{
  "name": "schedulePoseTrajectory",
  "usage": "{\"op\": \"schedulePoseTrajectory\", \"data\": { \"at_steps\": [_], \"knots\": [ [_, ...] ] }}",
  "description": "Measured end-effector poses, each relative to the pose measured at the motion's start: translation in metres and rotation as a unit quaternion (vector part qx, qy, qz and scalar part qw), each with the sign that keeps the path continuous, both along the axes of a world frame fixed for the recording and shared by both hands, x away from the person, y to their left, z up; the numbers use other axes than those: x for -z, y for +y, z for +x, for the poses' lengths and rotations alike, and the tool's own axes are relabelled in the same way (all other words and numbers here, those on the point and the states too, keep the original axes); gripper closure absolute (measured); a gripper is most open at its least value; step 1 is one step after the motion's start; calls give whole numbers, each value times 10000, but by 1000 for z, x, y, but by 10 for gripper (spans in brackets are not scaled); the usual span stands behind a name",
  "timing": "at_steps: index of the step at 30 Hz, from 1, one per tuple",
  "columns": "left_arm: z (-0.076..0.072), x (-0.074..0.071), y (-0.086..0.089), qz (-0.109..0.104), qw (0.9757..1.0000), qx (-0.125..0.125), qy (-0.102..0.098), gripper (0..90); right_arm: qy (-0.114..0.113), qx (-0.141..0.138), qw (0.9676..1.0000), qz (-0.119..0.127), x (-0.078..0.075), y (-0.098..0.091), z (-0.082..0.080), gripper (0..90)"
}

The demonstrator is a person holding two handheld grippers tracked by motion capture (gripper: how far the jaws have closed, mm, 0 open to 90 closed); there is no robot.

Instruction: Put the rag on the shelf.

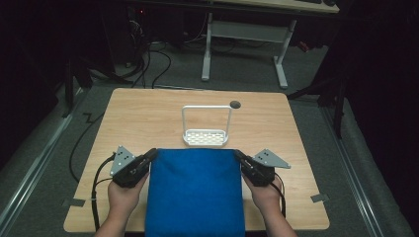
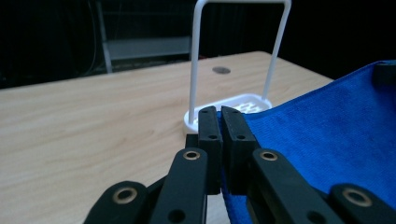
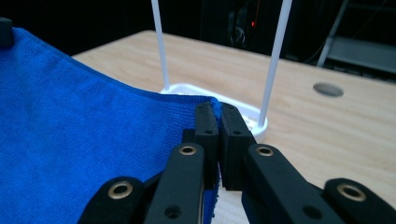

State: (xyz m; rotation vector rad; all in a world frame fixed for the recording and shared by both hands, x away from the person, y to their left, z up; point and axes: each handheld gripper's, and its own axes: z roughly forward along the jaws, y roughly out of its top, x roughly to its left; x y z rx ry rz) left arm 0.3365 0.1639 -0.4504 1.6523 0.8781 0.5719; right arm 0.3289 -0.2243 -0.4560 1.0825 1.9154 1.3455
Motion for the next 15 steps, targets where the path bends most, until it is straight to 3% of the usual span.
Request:
{"op": "schedulePoseTrajectory", "data": {
  "at_steps": [2, 5, 8, 15],
  "knots": [
    [-2, -4, 0, -18, 10000, 11, -56, 875, -50, 1, 10000, 42, -3, 0, -1, 884],
    [-7, -19, -3, 39, 9994, 19, -356, 875, -293, 12, 9995, 73, -16, 1, -7, 883],
    [-7, -27, -4, 38, 9987, 8, -509, 875, -474, -1, 9989, 38, -24, 2, -9, 884],
    [-3, -43, -3, -112, 9974, -9, -718, 876, -729, 70, 9970, 239, -43, -2, -11, 884]
  ]
}}
